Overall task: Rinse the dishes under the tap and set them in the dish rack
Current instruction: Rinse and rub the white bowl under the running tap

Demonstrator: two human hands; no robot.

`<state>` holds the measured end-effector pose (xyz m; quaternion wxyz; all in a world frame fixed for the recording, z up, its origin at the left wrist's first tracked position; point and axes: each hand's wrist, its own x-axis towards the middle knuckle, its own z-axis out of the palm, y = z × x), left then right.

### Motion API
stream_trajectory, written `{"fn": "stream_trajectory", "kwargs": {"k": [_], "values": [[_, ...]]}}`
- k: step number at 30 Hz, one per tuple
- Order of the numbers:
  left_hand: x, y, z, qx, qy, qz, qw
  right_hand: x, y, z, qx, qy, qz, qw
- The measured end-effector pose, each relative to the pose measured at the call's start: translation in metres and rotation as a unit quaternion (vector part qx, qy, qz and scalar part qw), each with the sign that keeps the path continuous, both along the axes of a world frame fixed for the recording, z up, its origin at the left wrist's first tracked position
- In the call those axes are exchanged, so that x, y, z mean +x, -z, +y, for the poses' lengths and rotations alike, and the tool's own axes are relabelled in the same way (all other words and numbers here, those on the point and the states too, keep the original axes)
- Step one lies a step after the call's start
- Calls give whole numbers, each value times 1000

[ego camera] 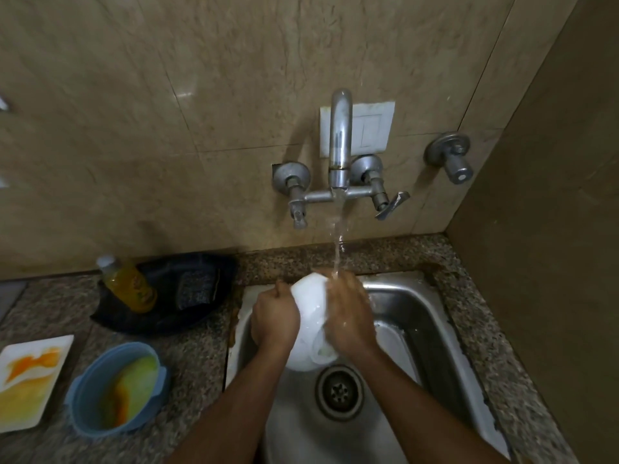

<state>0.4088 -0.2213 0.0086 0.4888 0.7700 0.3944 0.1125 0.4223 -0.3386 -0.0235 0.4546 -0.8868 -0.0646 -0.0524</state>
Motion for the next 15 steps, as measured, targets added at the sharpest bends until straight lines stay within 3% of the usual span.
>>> {"fn": "stream_trajectory", "kwargs": {"k": [2,5,8,11,13,15], "values": [[-5,2,0,-40,-10,5,999,13,2,-12,131,89,160,974],[-7,12,5,-75,-16,7,997,22,-2,-18,173,136,212,952],[-6,3,3,50,90,-17,995,28,-12,-17,68,106,168,978],[-1,-14,-14,242,229,35,942,34,-20,-10,-101,5,110,989],[2,-20,-23,306,212,51,927,33,-24,-2,-93,-16,61,994],[8,-21,-16,284,174,68,940,25,-26,4,-99,-26,-39,994]]}}
